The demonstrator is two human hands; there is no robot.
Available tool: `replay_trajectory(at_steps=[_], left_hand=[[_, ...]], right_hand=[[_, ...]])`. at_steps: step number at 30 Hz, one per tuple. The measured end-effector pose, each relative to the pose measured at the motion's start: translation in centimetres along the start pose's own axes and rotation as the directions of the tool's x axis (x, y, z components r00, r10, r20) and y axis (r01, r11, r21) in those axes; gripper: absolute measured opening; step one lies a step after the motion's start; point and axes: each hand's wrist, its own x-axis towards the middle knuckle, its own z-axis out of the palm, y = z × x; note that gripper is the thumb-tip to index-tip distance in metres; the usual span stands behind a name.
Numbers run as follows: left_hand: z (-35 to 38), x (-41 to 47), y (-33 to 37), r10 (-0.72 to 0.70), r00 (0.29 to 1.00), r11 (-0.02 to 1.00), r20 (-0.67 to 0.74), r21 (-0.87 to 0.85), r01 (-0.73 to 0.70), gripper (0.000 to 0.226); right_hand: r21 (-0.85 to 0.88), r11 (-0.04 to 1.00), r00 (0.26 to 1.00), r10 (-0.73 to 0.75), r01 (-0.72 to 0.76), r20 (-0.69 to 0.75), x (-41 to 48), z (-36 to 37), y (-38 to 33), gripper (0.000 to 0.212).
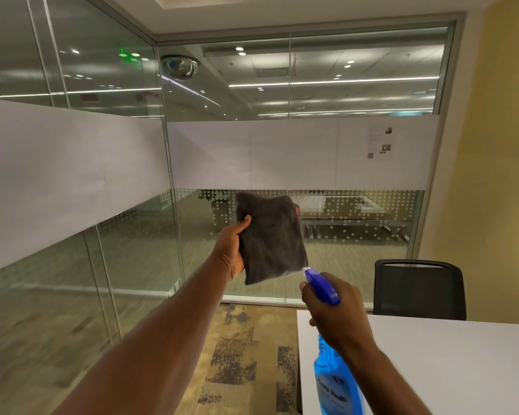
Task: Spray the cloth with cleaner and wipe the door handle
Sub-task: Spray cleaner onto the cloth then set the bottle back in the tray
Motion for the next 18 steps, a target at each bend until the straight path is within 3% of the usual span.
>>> replay_trajectory(at_steps=[9,18], left_hand=[[-0.3,-0.6,-3.1,-0.07,0.997,0.997,-0.012,0.02,0.071,0.038],[-1.9,-0.5,-9.6,-0.197,0.98,0.98,-0.024,-0.031,0.196,0.038]], right_hand=[[0.026,1.0,0.999,0.011,-0.01,-0.032,0.5,0.4,1.8,0.016],[-0.14,0.978,0.981,0.134,-0.153,-0.141,-1.7,0.1,12.2,0.023]])
